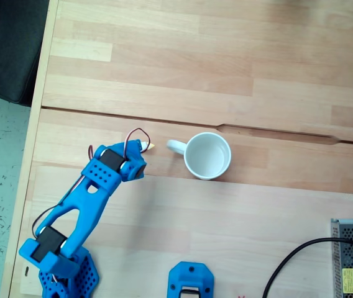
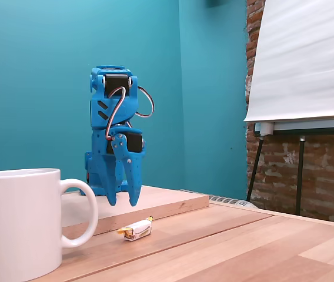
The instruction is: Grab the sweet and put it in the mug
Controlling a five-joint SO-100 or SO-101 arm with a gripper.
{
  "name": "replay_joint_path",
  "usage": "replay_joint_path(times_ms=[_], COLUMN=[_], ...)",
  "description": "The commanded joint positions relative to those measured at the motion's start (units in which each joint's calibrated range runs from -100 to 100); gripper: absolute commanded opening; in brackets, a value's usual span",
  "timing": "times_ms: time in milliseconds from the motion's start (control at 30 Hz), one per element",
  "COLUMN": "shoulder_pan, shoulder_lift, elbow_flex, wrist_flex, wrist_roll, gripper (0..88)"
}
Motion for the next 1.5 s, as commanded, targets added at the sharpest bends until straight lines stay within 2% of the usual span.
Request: replay_joint_path(times_ms=[0,833,1167,1467], shoulder_pan=[0.13,-0.02,-4.01,-3.58], shoulder_lift=[0.36,6.30,7.16,7.41], elbow_flex=[-2.15,-8.57,-11.43,-11.52], wrist_flex=[-0.57,-0.57,-0.57,-0.57], wrist_roll=[0.20,0.20,0.20,0.24], gripper=[18.0,18.0,18.0,18.0])
